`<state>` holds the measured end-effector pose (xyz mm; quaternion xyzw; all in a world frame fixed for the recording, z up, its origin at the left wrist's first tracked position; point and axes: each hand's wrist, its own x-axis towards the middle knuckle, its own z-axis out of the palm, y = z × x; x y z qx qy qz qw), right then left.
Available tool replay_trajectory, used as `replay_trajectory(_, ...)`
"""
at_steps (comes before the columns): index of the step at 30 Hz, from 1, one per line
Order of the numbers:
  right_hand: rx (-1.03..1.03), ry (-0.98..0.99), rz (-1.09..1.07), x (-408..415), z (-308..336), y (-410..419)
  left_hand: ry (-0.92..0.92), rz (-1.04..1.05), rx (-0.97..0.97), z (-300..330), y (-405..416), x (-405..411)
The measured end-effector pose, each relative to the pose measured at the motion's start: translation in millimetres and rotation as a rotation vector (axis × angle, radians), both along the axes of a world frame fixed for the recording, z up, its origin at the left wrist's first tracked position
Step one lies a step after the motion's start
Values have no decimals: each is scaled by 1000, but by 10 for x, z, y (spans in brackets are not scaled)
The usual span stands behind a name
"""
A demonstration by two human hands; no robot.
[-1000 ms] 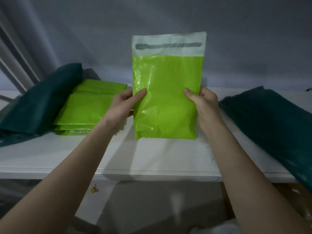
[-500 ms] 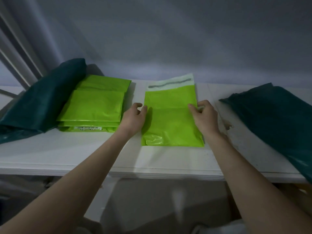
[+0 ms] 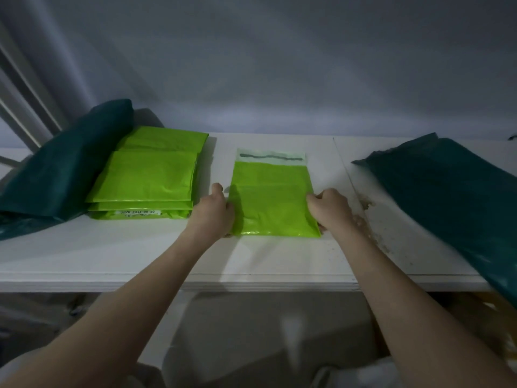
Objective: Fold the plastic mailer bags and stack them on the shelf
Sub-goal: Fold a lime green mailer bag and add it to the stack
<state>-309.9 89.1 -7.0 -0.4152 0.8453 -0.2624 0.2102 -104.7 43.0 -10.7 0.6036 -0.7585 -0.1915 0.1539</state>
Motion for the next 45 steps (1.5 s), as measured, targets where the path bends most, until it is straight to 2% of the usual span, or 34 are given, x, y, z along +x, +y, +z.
replay_trajectory(4,-66,30,-40,75,12,-34,101,13,-51,-65,4,2)
replay_trajectory(9,-145,144,-32,76,17,-54,111,-71,-183,-90,-29,-1)
replay_trajectory(11,-134,152,-5,61,-7,-52,42,-112,-189,-102,-61,12)
replay_trajectory(14,11,129,74,38,-75,-37,-176,-188,-122,-105,-50,35)
replay_trajectory(17,106,112,84,3,-45,-7,-293,-159,-78,-37,-21,53)
replay_trajectory(20,49,186,62,11,38,14,-197,-156,-113,28,-73,69)
replay_trajectory(24,-116,368,278,104,35,-38,-82,-288,-184,3,-140,-31)
replay_trajectory(28,-78,437,426,200,-19,-77,-140,-336,-127,-55,-102,-143)
replay_trajectory(32,-57,430,426,185,-18,-75,-183,-287,-164,-49,-110,-176)
replay_trajectory(34,-98,376,418,169,-19,-84,-125,-255,-174,-46,-122,-188)
replay_trajectory(37,-190,264,342,130,-21,-112,104,-128,-117,-48,-171,-182)
replay_trajectory(40,-164,230,208,42,-23,-132,278,8,-57,-42,-258,-162)
replay_trajectory(42,-148,117,143,-8,-18,-147,395,93,39,-31,-327,-160)
replay_trajectory(45,-158,-68,59,-24,16,-158,665,246,225,-17,-414,-163)
